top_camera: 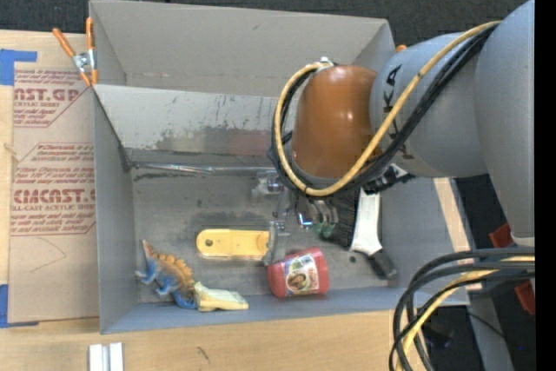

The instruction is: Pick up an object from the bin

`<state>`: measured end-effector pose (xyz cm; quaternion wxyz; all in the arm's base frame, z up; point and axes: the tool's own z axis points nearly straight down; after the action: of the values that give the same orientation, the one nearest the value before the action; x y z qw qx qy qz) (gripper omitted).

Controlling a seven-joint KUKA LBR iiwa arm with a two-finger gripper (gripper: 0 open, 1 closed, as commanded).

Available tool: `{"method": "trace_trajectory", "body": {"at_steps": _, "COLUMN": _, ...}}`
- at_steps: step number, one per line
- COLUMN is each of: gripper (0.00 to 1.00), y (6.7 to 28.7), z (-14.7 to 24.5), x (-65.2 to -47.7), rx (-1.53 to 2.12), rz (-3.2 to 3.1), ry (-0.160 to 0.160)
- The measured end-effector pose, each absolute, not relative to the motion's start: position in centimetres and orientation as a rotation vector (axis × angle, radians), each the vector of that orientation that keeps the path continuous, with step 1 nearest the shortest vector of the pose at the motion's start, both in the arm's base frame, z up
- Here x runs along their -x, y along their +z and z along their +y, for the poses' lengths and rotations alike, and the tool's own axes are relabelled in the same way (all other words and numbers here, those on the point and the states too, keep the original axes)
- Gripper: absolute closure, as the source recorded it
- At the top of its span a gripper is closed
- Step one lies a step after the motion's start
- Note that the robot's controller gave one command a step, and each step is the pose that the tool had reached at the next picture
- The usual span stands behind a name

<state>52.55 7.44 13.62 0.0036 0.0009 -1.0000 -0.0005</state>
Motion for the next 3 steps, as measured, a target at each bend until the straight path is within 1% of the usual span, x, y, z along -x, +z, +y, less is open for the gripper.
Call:
{"method": "trace_trajectory", "body": {"at_steps": 1, "gripper": 0.00, "y": 14.0, "z": 7.4, "x": -52.7, "rx": -0.001, "rz": -3.142, "ry": -0.002}}
{"method": "trace_trajectory", "body": {"at_steps": 2, "gripper": 0.00, "y": 10.2, "z": 8.7, "x": -52.0, "rx": 0.006, "rz": -3.150, "ry": -0.003}}
{"method": "trace_trajectory", "body": {"at_steps": 3, "gripper": 1.00, "y": 7.1, "z": 8.8, "x": -48.8, "rx": -0.070, "rz": -3.145, "ry": -0.002}}
